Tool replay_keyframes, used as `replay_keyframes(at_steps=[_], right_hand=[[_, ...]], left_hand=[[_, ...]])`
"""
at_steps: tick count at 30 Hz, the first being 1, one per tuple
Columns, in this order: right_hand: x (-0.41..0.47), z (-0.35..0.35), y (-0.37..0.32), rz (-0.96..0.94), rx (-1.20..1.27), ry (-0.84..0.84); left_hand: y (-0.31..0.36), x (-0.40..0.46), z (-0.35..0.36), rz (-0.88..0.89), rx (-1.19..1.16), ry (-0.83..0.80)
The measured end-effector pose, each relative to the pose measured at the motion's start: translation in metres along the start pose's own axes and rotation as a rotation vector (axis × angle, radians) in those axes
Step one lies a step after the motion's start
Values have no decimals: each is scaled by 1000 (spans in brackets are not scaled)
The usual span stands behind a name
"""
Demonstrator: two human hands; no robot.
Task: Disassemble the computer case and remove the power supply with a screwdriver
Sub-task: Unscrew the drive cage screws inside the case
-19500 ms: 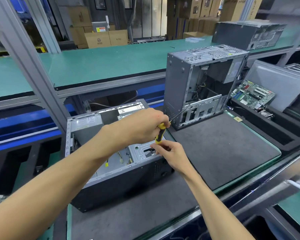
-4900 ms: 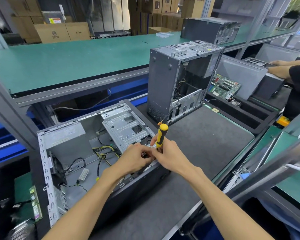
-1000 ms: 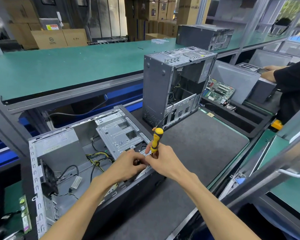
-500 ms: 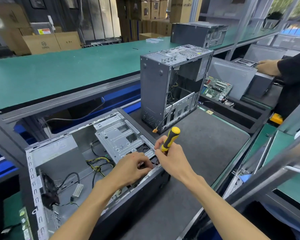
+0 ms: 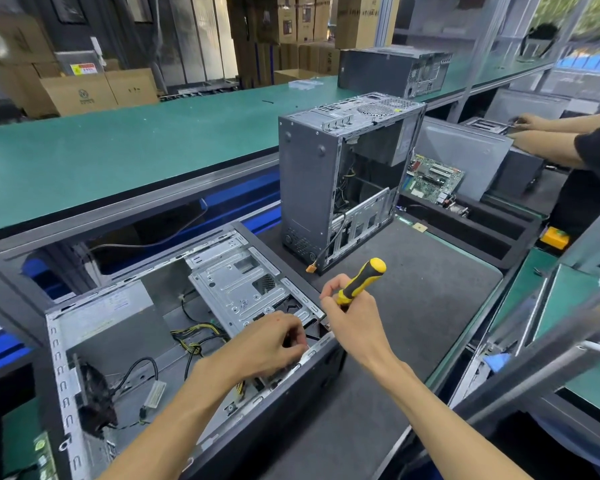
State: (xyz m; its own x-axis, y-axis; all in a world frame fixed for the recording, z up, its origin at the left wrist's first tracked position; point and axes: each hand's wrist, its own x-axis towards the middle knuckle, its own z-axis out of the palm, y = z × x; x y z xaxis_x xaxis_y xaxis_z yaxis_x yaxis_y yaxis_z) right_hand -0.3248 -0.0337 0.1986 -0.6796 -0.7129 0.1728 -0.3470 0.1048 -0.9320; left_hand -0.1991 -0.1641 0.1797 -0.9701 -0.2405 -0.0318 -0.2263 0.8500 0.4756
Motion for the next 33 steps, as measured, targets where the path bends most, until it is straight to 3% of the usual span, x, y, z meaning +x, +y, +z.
replay_keyframes(at_steps=[11,16,26,33], right_hand=[[6,1,6,35,2,-15],[8,2,11,30,9,-17],[15,31,2,-36,63,-79],[25,52,-1,-12,120,-100]], left_hand=[[0,2,2,74,42,50],[-2,-1,-1,28,-25,43],[-37,-17,-33,-320,-484,493],[-57,-20,-31,-433,-446,601]])
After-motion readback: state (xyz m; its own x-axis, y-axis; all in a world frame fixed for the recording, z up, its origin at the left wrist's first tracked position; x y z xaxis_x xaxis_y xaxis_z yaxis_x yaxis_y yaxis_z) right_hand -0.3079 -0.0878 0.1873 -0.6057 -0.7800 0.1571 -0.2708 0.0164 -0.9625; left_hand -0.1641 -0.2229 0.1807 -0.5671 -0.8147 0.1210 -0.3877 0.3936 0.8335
